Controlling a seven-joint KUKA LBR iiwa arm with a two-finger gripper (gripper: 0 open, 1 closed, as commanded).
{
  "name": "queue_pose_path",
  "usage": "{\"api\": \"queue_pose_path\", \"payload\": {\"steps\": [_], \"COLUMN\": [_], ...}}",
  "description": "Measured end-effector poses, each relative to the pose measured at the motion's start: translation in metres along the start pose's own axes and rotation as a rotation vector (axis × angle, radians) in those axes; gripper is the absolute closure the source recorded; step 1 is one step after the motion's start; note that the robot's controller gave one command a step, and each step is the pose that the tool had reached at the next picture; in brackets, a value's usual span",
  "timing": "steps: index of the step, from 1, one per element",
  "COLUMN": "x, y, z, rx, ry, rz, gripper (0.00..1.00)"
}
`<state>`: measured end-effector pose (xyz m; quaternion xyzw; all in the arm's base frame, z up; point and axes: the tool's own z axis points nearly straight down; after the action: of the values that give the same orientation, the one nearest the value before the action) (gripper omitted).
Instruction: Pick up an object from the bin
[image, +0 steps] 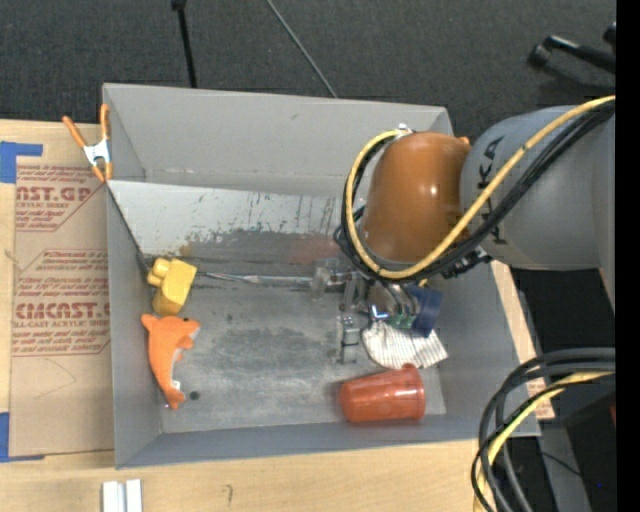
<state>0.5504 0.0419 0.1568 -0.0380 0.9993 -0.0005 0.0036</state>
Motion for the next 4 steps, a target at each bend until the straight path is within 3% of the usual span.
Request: {"api": "queue_pose_path", "payload": {"steps": [1, 2, 3, 4], "x": [0.001, 0.012, 0.015, 0.038], "y": [-0.003, -0.012, -0.029, -0.05], "z": [0.015, -0.017, -0.039, -0.039], "rx": [-0.002, -0.002, -0.001, -0.004], "ry": [0.004, 0.017, -0.006, 0.012], "rz": [-0.027, -0.067, -0.131, -0.223], "gripper": [0.0, 0.0, 0.0, 0.0]}}
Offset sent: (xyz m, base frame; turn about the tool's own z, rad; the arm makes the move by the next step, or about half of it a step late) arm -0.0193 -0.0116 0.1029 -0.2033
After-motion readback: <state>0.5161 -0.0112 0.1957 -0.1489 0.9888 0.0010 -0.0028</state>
